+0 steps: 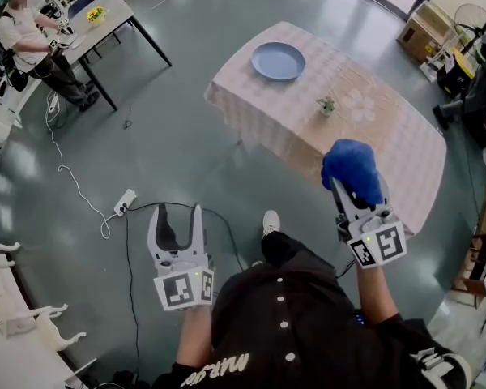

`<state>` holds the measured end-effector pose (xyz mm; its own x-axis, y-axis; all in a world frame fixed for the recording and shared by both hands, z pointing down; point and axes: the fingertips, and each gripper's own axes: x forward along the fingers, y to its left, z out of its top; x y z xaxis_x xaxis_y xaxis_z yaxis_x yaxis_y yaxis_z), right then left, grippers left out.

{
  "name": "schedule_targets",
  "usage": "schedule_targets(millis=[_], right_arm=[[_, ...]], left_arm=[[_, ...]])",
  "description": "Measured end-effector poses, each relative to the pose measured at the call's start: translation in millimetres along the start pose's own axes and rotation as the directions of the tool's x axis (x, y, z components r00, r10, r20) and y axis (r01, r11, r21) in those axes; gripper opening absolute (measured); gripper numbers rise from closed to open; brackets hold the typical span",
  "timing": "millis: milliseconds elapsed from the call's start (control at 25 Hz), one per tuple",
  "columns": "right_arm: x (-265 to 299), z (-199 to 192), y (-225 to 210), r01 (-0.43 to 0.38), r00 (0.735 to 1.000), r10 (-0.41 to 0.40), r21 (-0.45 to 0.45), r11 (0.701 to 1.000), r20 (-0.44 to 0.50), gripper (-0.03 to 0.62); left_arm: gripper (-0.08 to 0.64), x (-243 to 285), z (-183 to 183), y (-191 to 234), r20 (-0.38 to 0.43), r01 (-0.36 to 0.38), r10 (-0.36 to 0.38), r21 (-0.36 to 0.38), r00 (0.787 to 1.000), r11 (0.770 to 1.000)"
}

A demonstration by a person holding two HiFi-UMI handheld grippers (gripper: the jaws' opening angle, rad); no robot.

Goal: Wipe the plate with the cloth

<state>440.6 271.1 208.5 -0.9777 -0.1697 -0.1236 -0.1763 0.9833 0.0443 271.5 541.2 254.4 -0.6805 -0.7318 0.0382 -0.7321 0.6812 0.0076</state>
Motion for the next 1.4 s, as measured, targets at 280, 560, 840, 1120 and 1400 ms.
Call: schedule_targets(millis=[280, 560, 840, 1120, 1400], right_arm=[[47, -2, -20, -0.027, 1.0, 0.027, -0.005, 1.0, -0.004, 0.229], [94, -2, -42, -0.064, 0.998, 0.064, -0.003, 0.998, -0.013, 0.229], [138, -8, -67, -0.101, 0.995, 0.101, 0.004, 0.995, -0.016, 0.229], [173, -20, -87, -0.119, 0.993, 0.119, 0.004, 0.993, -0.023, 0.229], [205, -31, -92, -0.155, 0.988, 0.155, 0.004, 0.988, -0.025, 0.229]], left_arm=[[0.284, 38, 9, 9, 0.008, -0.03, 0.03, -0.001, 1.0, 1.0], [0.284, 74, 19, 16, -0.001, -0.075, 0.075, -0.007, 0.997, 0.997], [0.284, 110, 26, 20, -0.016, -0.124, 0.124, 0.0, 0.992, 0.992], [0.284, 136, 27, 24, -0.026, -0.183, 0.183, -0.001, 0.983, 0.983], [0.284, 155, 22, 29, -0.04, -0.212, 0.212, -0.005, 0.976, 0.977]])
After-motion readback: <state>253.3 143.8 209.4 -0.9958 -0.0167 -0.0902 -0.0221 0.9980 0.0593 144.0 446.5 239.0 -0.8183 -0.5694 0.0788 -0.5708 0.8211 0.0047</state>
